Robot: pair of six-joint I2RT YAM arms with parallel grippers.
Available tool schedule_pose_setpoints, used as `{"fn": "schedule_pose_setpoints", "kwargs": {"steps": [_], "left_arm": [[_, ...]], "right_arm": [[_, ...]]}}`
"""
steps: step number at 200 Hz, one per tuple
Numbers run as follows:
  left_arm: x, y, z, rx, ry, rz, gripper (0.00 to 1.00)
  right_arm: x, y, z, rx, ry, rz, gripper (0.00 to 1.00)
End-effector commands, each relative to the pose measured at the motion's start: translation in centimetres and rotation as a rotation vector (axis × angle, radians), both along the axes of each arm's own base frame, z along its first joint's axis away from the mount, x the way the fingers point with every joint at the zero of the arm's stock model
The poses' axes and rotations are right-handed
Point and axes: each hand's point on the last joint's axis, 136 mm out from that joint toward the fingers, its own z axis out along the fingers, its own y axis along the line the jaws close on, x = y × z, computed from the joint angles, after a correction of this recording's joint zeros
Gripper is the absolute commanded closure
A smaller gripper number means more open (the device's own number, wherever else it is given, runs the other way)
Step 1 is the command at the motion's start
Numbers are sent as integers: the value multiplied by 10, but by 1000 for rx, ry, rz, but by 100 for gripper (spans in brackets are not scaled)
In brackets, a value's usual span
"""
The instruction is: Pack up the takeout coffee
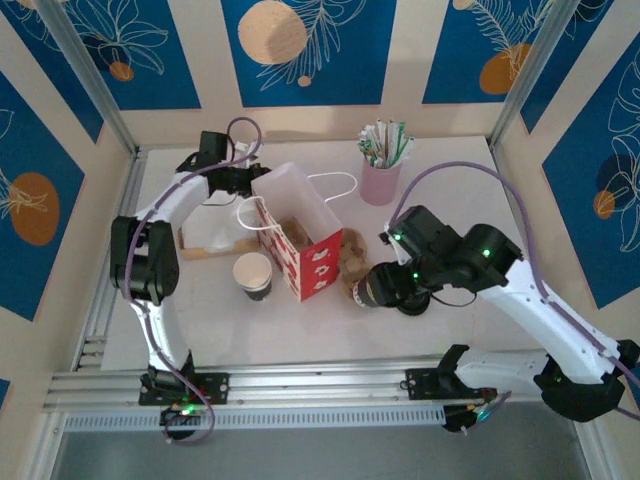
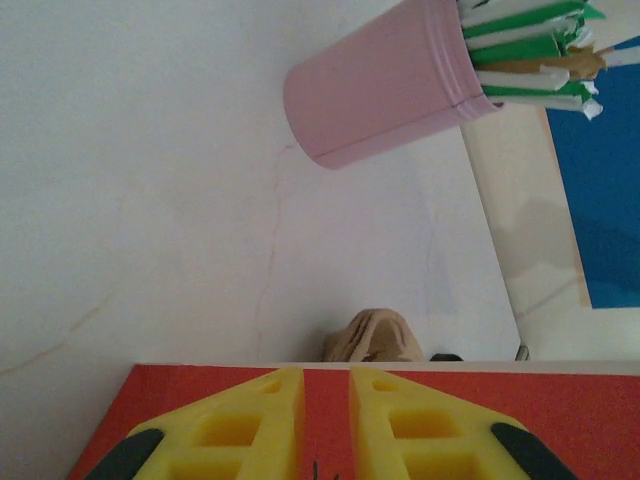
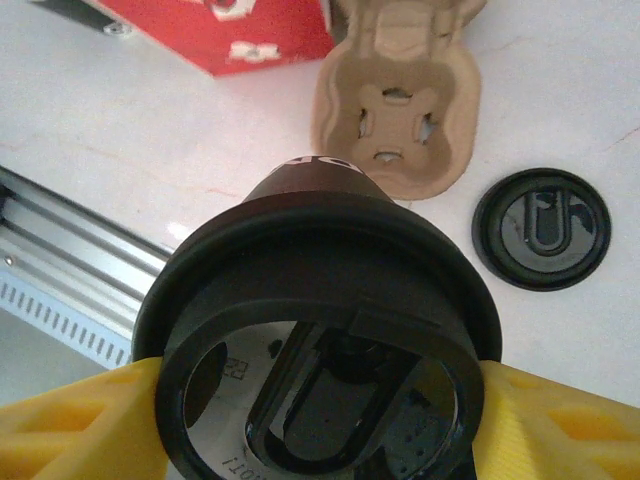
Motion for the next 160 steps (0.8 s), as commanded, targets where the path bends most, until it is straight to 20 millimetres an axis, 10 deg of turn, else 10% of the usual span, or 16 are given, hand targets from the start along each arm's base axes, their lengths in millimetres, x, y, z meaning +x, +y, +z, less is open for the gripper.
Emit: {"fn": "schedule_pose_setpoints", "kwargs": {"steps": [1, 160], "left_arm": [[-13, -14, 12, -33, -40, -48, 81], [-85, -49, 8, -31, -47, -141, 82]], "right_arm": [[0, -13, 18, 1, -44, -16, 30], [6, -27, 127, 139, -295, 2, 31]]}}
